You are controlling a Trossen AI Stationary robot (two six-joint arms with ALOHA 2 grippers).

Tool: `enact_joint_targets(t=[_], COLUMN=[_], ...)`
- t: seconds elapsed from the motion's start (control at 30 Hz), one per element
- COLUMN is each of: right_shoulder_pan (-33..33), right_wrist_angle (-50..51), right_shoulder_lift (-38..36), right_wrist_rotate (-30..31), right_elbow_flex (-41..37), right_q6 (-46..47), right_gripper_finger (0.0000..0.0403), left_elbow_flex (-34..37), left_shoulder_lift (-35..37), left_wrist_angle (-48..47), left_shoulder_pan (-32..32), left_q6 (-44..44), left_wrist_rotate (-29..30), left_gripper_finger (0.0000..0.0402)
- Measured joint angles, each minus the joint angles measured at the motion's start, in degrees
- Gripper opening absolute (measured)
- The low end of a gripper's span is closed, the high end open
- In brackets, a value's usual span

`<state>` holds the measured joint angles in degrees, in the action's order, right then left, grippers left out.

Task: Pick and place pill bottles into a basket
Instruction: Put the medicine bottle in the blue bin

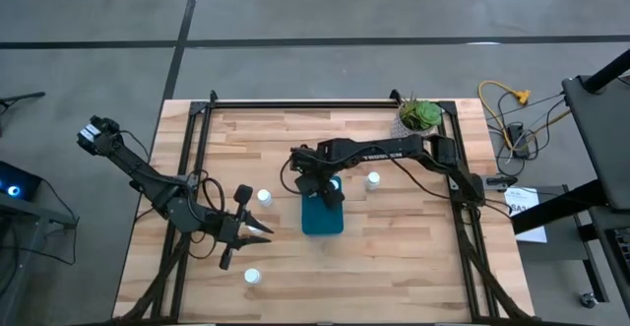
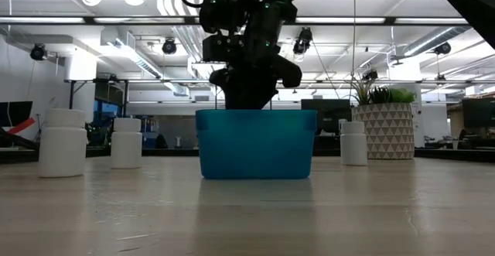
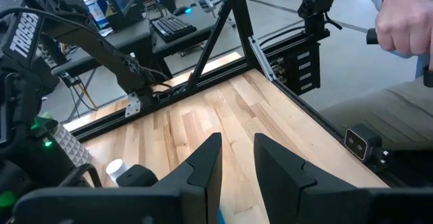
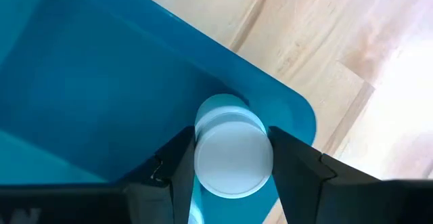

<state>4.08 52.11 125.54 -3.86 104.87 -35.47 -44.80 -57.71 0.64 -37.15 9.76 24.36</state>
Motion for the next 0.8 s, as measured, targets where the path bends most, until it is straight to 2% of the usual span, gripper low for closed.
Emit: enact_joint_targets(t=[0.3,0.8], right_shoulder_pan=[0.13,0.07], right_wrist_angle=[0.43,0.87], right_shoulder_lift=[0.07,-2.28], right_wrist_rotate=[0.00,0.00], right_elbow_flex=[-0.10,-0.10], right_q6=[0.83,0.99], right_gripper_finger=[0.0198,0.0205], left_elbow_flex=[0.00,0.00], left_shoulder_lift=[0.00,0.00], left_wrist_angle=[0.09,0.14], left_shoulder_pan=[0.00,0.00], left_q6=[-0.02,-0.04], left_wrist_rotate=[0.00,0.00], left_gripper_finger=[0.0070,0.0070])
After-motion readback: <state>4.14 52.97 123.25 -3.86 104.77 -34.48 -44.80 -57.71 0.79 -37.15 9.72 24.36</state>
